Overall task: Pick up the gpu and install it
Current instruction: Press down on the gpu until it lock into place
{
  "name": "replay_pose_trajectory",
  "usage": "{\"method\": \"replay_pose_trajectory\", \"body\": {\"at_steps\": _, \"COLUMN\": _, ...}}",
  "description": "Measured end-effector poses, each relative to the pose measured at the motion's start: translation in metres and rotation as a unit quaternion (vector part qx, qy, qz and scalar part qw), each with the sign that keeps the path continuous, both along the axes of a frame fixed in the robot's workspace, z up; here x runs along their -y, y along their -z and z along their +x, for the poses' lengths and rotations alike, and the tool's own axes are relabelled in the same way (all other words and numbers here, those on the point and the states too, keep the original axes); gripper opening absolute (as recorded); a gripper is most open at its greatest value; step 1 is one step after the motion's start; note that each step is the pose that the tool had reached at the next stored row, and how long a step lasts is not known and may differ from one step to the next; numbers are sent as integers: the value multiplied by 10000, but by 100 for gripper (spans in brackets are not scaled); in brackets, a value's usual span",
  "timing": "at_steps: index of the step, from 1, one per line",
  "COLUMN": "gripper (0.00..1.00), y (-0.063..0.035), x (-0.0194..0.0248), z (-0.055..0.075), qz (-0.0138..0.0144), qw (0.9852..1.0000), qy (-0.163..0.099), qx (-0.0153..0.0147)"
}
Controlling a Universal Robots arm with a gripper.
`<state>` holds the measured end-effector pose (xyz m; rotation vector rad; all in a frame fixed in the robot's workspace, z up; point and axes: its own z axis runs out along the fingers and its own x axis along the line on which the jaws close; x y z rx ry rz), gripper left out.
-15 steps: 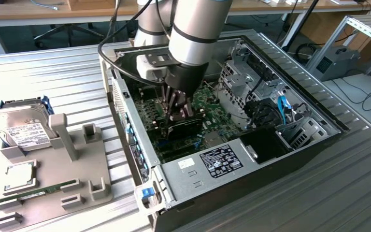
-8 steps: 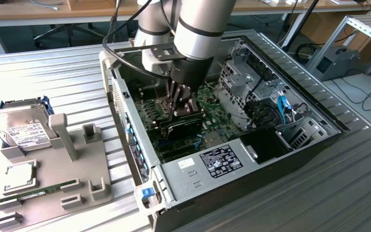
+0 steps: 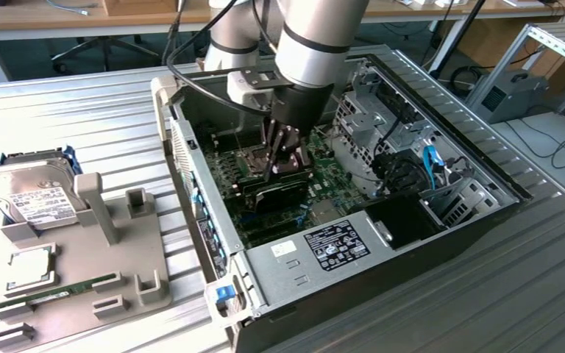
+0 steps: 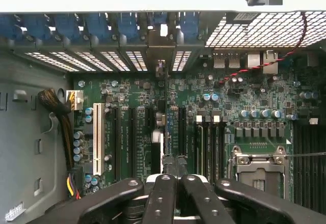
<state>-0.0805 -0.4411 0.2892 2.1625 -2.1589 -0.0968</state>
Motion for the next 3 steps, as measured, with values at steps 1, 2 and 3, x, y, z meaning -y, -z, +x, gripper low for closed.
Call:
{"method": "replay_pose_trajectory", "body": {"at_steps": 1, "gripper": 11, "y": 0, "x": 0, "z": 0, "qz": 0, "qw": 10000, "qy": 0, "qx": 0}}
{"method": "replay_pose_trajectory", "body": {"at_steps": 2, "gripper": 11, "y": 0, "x": 0, "z": 0, "qz": 0, "qw": 10000, "qy": 0, "qx": 0}}
{"method": "replay_pose_trajectory", "body": {"at_steps": 3, "gripper": 11, "y": 0, "x": 0, "z": 0, "qz": 0, "qw": 10000, "qy": 0, "qx": 0}}
